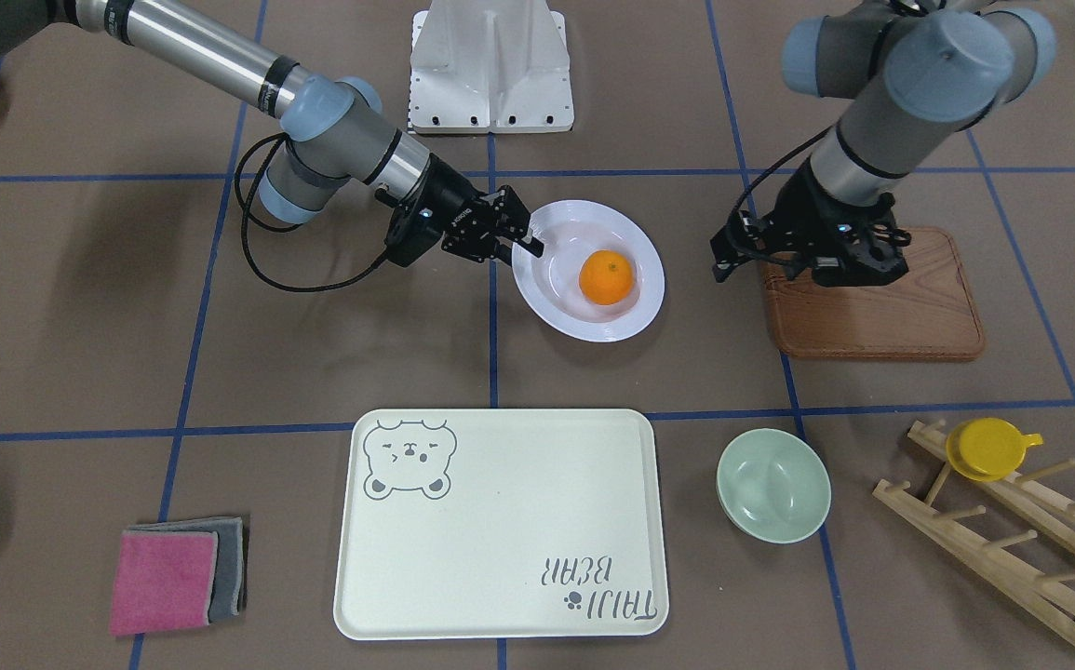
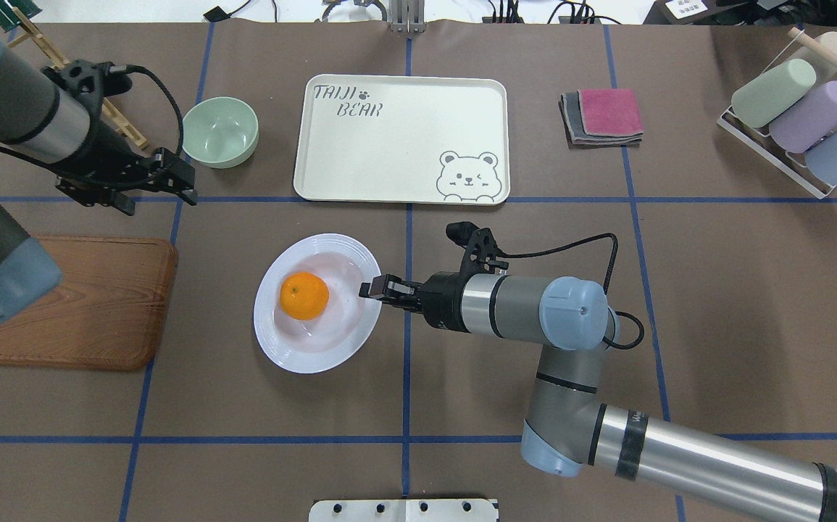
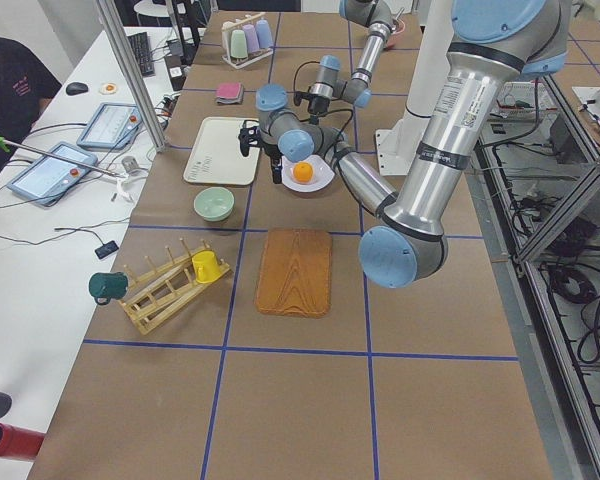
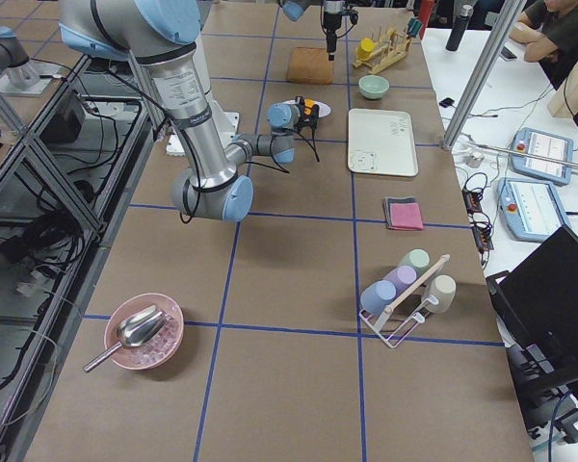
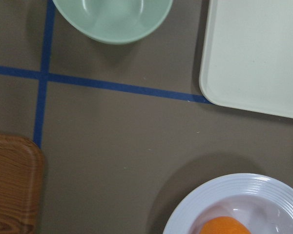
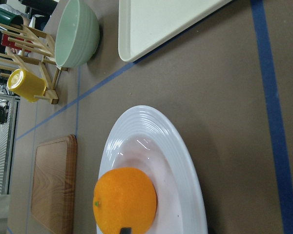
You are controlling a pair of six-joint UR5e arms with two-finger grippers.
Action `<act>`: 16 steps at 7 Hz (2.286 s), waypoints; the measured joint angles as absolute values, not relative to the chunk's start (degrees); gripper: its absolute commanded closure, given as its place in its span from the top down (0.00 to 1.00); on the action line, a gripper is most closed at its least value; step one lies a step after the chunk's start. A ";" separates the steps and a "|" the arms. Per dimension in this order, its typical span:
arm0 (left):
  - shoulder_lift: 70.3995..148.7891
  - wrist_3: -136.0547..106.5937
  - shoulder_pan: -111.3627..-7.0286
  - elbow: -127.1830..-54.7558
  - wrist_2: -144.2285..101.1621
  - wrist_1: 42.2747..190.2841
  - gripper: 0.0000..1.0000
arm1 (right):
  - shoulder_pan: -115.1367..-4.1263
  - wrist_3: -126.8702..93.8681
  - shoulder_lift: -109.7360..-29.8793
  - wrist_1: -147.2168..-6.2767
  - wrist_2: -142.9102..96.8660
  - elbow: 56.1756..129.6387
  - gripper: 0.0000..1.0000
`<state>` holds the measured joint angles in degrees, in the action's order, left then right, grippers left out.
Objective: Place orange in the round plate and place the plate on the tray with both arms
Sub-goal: 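Slide the plate with the right gripper onto the cream bear tray, then open the right gripper and lift it off the plate rim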
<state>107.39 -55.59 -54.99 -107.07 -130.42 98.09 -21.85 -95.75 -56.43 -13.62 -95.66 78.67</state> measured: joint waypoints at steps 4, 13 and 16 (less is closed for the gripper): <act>103.98 -43.54 -61.89 -107.12 -133.11 95.63 0.98 | -22.48 -99.53 -54.76 -13.09 -94.65 79.12 0.00; 103.21 -32.43 -66.16 -105.98 -132.46 91.14 0.98 | -29.86 -124.43 -51.78 -31.64 -69.08 71.79 0.99; 103.18 -32.41 -66.56 -105.99 -132.45 91.14 0.98 | -31.73 -107.85 -52.19 -46.43 -80.51 78.01 1.00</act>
<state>103.18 -32.41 -66.56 -105.99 -132.45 91.14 -31.73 -107.85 -52.19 -46.43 -80.51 78.01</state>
